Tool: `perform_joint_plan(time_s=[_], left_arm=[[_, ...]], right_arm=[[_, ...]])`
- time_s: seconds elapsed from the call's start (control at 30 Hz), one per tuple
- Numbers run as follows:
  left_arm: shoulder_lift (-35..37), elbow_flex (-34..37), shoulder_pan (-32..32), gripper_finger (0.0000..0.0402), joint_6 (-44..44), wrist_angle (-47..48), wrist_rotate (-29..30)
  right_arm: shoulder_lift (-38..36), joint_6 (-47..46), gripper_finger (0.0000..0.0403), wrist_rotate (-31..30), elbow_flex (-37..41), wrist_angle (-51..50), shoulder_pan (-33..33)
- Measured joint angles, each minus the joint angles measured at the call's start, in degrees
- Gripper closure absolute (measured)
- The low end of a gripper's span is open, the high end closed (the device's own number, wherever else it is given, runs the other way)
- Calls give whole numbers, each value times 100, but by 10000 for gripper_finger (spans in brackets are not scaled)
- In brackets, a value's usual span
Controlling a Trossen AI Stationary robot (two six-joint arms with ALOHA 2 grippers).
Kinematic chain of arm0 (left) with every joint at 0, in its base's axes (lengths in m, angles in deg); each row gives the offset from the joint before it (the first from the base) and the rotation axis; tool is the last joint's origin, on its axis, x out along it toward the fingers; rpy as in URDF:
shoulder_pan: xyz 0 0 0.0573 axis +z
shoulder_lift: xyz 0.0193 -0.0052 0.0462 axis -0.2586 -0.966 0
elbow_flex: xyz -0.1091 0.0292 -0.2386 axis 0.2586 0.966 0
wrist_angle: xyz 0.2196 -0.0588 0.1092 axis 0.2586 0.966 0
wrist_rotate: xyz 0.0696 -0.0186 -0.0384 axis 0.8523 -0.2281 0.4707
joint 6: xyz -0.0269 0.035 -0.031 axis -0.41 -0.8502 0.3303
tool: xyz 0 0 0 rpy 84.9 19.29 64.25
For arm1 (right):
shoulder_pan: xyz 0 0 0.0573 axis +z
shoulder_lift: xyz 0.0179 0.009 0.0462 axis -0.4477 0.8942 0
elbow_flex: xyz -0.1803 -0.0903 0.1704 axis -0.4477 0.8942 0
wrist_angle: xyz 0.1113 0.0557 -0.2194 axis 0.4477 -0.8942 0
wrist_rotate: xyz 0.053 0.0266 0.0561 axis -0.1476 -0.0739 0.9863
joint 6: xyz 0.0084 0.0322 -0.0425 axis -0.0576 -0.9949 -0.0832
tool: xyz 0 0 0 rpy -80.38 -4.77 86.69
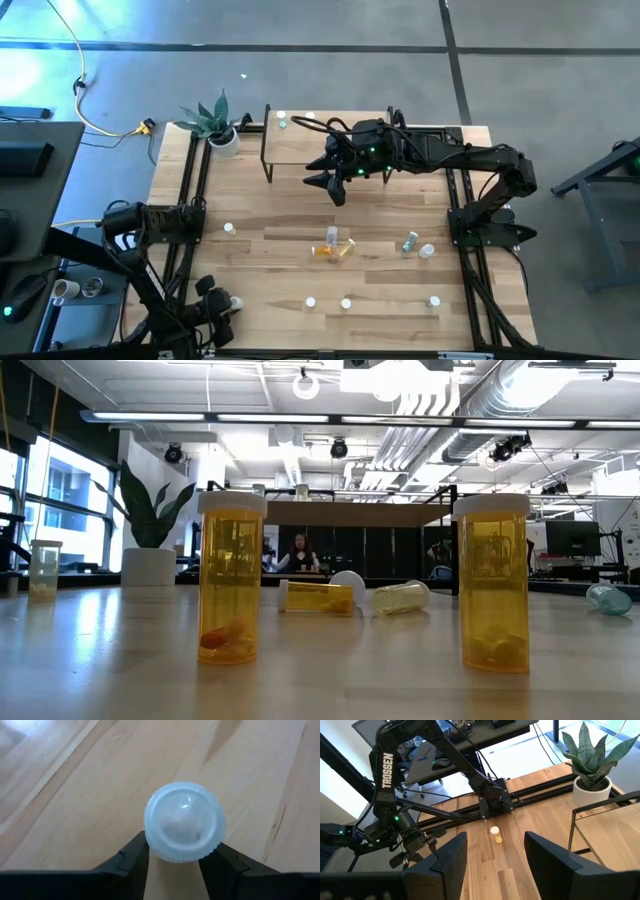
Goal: Pick and place medicine bottles onto shelf by color
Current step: Put the bottom left white pill bottle on the shelf
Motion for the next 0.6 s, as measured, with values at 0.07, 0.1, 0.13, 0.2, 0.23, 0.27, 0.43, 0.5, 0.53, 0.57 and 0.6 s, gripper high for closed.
perform_joint_plan(time_s=[0.07,0.1,0.13,0.2,0.23,0.27,0.43,0.5,0.53,0.57,0.6], left_arm=[[0,0,12,268,0,-2,28],[0,0,28,268,0,-8,29],[0,0,33,268,0,-15,26],[0,0,55,268,0,-52,31],[2,0,74,268,0,-74,30],[10,0,92,268,0,-90,26],[220,0,318,269,-218,-63,26],[379,-1,487,269,-520,-28,25],[464,-2,589,269,-717,-29,12],[551,-2,688,270,-936,-28,-11],[644,-2,790,270,-1172,-26,-34]], right_arm=[[0,0,214,0,0,-5,0],[0,-1,214,0,0,-8,0],[0,-2,214,1,0,-19,0],[0,-15,214,1,0,-29,0],[0,-15,214,2,0,-32,0],[0,-15,214,0,0,-36,0],[0,-15,214,31,0,-79,42],[0,-2,214,36,0,-97,80],[0,-2,214,37,0,-124,100],[0,0,214,37,0,-153,111],[0,0,214,37,0,-181,112]])
